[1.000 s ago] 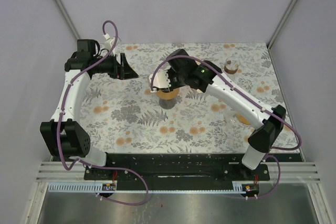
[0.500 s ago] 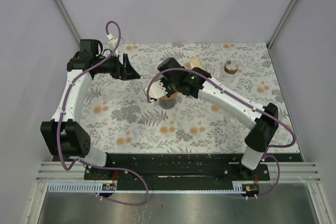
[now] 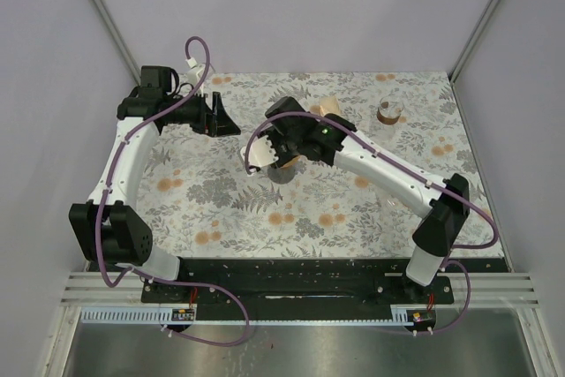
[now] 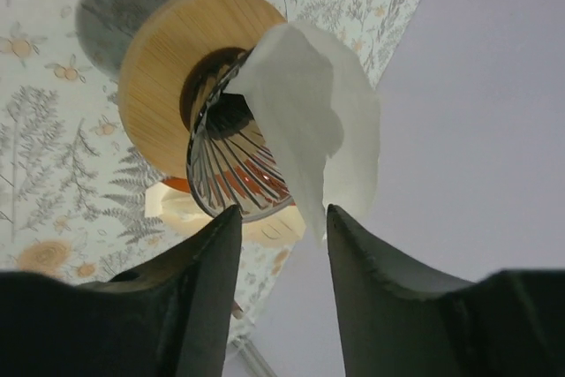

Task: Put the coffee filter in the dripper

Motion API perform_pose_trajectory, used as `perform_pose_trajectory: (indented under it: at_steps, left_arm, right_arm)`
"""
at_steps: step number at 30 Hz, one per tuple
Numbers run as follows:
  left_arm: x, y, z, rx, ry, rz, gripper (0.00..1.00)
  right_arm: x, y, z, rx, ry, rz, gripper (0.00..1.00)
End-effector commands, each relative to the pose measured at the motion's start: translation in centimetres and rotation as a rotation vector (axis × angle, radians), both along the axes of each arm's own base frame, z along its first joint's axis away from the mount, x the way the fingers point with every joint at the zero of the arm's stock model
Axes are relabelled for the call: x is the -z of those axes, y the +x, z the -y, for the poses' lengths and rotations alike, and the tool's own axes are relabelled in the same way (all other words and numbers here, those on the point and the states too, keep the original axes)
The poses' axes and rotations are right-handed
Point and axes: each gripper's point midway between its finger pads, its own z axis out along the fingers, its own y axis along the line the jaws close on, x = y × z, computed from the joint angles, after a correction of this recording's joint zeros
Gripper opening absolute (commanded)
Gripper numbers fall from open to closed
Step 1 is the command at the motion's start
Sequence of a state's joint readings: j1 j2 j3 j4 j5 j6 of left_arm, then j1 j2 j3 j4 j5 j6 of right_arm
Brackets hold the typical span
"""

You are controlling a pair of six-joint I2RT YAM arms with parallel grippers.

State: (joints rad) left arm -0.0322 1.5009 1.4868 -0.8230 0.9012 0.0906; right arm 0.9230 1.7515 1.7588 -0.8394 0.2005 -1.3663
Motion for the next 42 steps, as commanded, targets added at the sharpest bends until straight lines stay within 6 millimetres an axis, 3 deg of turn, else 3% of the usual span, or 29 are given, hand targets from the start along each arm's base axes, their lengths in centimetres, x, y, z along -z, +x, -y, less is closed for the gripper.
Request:
perform_pose_trajectory:
  at_steps: [1, 4, 8, 12, 15, 21, 27, 36, 42]
  left_arm:
    - [-1.5, 0.7, 0.2, 0.011, 0.016, 0.074, 0.80]
    - [-1.6, 0.7, 0.4, 0.014, 0.020, 0.076, 0.80]
    - [-1.9, 0.6, 0.9, 0.021, 0.028, 0.089, 0.80]
    - [-2.7, 0.9, 1.6, 0.029, 0.040, 0.115, 0.80]
    - [-2.9, 2.0, 1.9, 0.023, 0.071, 0.142, 0.75]
    - [-1.1, 6.1, 1.5, -0.055, 0.137, 0.125, 0.61]
    - [0.8, 6.2, 3.5, 0.018, 0.173, 0.107, 0.61]
    - [2.3, 5.0, 4.7, 0.080, 0.151, 0.065, 0.65]
    - [3.4, 4.1, 5.3, 0.106, 0.166, 0.048, 0.65]
  right_arm:
    - [-4.5, -3.8, -2.1, -0.084, 0.279, -0.120, 0.53]
    - [-7.1, -6.0, -2.6, -0.109, 0.472, -0.259, 0.61]
    - [-9.6, -6.7, -2.2, -0.059, 0.696, -0.435, 0.65]
    - [-11.3, -4.0, -1.0, 0.163, 0.960, -0.593, 0.67]
    - [-12.0, -1.2, -0.5, 0.318, 1.117, -0.709, 0.54]
    - [-11.4, 3.5, -1.0, 0.578, 1.203, -0.707, 0.47]
    - [-9.6, 6.3, -2.0, 0.700, 1.187, -0.731, 0.37]
    - [-5.2, 6.8, -3.2, 0.750, 1.067, -0.823, 0.20]
    - [-2.9, 4.7, -3.8, 0.725, 0.960, -0.943, 0.08]
